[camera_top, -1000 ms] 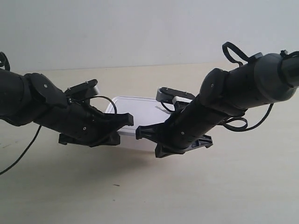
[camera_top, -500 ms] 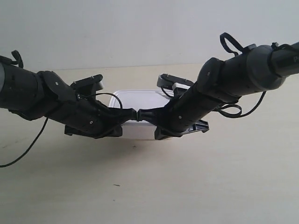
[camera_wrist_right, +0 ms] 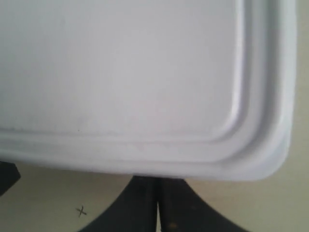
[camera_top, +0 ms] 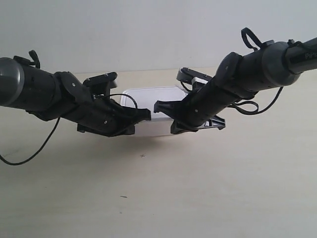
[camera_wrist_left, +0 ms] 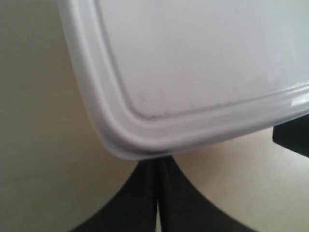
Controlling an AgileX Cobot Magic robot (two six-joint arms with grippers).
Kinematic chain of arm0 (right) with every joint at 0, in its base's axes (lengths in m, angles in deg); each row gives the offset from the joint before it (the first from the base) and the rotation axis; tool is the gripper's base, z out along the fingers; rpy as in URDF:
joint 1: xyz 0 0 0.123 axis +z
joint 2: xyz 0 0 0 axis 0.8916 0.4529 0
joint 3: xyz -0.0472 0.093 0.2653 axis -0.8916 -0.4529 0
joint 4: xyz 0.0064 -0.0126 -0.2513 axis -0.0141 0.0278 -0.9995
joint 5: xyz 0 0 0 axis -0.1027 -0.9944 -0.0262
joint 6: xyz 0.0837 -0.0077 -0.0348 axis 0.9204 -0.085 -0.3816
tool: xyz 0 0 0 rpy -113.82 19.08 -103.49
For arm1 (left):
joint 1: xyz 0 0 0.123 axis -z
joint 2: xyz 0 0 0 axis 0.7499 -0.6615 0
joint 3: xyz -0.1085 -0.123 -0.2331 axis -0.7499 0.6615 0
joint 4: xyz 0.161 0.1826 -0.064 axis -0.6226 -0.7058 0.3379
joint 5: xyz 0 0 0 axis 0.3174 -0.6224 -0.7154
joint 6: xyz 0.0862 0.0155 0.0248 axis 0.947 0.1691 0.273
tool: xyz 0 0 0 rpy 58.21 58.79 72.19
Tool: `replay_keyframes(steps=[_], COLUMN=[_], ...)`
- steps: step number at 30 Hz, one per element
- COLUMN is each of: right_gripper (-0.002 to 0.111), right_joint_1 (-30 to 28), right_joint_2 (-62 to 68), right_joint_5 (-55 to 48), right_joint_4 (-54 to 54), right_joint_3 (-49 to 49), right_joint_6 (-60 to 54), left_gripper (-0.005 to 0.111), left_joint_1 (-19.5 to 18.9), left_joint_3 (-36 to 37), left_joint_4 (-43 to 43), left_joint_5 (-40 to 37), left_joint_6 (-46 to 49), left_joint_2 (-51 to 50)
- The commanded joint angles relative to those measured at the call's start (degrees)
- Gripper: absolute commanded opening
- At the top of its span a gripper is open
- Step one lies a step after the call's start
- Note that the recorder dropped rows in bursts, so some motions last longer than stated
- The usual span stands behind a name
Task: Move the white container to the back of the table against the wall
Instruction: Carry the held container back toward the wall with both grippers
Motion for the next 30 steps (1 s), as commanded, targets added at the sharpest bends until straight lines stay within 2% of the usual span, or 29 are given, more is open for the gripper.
replay_keyframes(steps=[1,7,15,22,30], right_gripper=[0.0,0.0,0.0,0.0,0.0], right_joint_1=[-0.46,-2.69,-2.82,-2.97,-4.71], right_joint_2=[1.58,5.25,10.0,10.62,11.15], right_joint_5=[0.34,-0.19,-0.12,4.75,5.57], right_joint_4=[-0.35,0.03,-0.36,-0.46,-0.44], right_joint_3=[2.53,7.52,15.7,16.77,18.63], right_joint_6=[-0.34,0.67,0.92,0.92,0.81], left_gripper=[0.0,0.0,0.0,0.0,0.0], left_joint_1=[0.0,-1.67,-1.67,-1.67,-2.7], left_joint_3=[-2.48,-5.83,-11.7,-14.63,-17.85], left_joint_4=[-0.66,-2.32,-3.52,-3.84,-3.84], left_joint_5=[1.15,2.29,3.57,4.4,4.75], left_joint_6=[0.27,1.19,1.56,1.71,1.71], left_joint_2=[-2.35,-3.73,-7.88,-10.46,-13.0])
